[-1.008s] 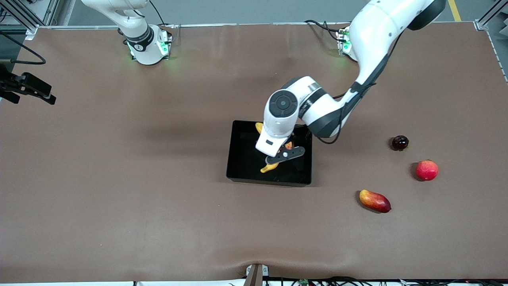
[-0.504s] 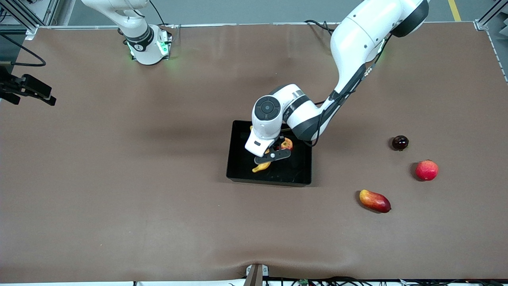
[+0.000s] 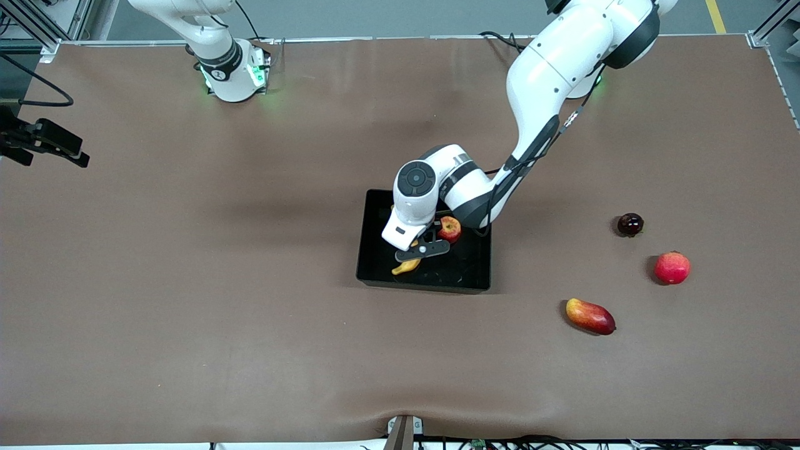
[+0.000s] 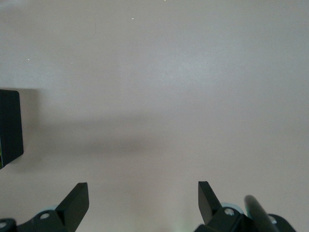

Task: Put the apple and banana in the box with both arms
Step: 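Open the left gripper and withdraw it from the box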

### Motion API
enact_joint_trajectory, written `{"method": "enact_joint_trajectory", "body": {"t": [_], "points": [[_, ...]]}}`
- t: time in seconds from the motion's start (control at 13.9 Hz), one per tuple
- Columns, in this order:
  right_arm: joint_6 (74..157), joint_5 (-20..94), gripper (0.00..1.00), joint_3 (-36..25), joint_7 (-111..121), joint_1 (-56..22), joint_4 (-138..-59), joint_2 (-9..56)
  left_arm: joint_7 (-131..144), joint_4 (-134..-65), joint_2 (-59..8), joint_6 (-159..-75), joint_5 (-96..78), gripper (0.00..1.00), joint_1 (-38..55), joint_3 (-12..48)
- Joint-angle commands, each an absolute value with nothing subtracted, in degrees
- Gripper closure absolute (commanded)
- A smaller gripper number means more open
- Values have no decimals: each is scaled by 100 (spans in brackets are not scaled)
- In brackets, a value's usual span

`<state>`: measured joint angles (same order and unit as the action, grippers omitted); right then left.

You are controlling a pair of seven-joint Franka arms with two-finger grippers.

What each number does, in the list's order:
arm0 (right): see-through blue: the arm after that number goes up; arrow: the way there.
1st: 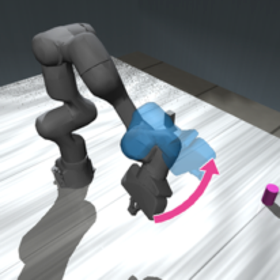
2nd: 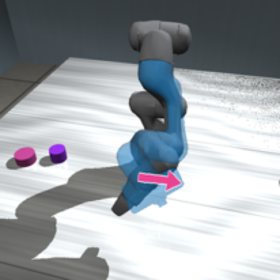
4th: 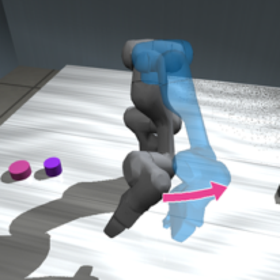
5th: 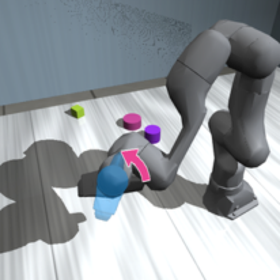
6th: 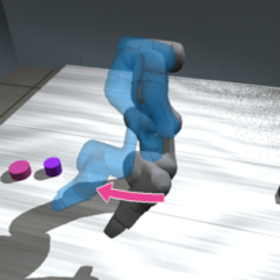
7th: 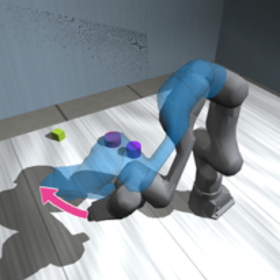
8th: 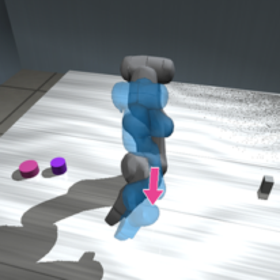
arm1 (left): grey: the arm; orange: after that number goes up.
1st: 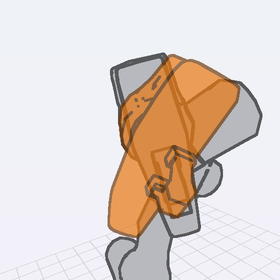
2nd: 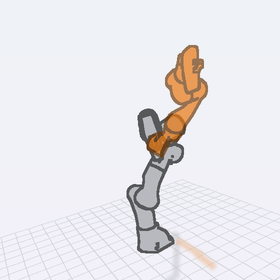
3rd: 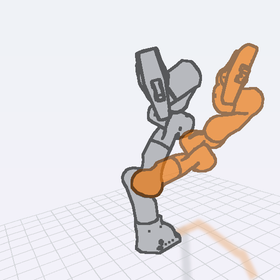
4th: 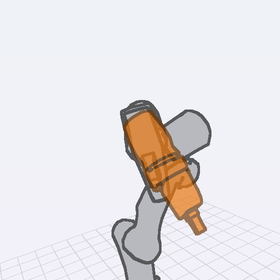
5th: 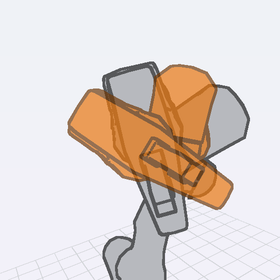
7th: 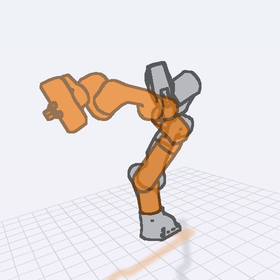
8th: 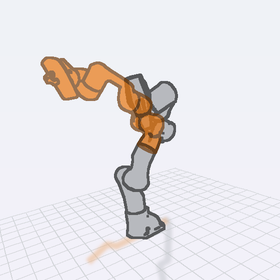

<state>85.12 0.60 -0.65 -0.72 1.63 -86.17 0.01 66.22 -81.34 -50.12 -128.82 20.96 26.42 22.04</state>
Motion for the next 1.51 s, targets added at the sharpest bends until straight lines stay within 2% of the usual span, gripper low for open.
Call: {"method": "enact_joint_trajectory", "body": {"t": [0.0, 0.14, 0.65, 0.86, 1.22, 1.44], "points": [[8508, 9, 0, -35, -88, 202, -8578, 9, 6653, -8007, -4853, -12876, 2162, 0, 2646, 2127], [8508, 9, 0, -35, -88, 193, -8578, 9, 6645, -8016, -4467, -12667, 2162, 0, 2550, 1978], [8499, 9, 0, -35, -79, 202, -8543, 9, 6102, -8068, -2718, -10805, 2083, 0, 1399, 2039], [8490, 9, 0, -35, -79, 193, -8552, 17, 4716, -8051, -2243, -10092, 2031, 0, 784, 2048], [8490, -18, 0, -35, -79, 202, -8543, 18, 2947, -8042, -1654, -9572, 1407, 0, -279, 2126], [8482, -18, 0, -35, -79, 202, -8543, 18, 2052, -8077, -1302, -9299, 1240, 0, -430, 1944]]}}
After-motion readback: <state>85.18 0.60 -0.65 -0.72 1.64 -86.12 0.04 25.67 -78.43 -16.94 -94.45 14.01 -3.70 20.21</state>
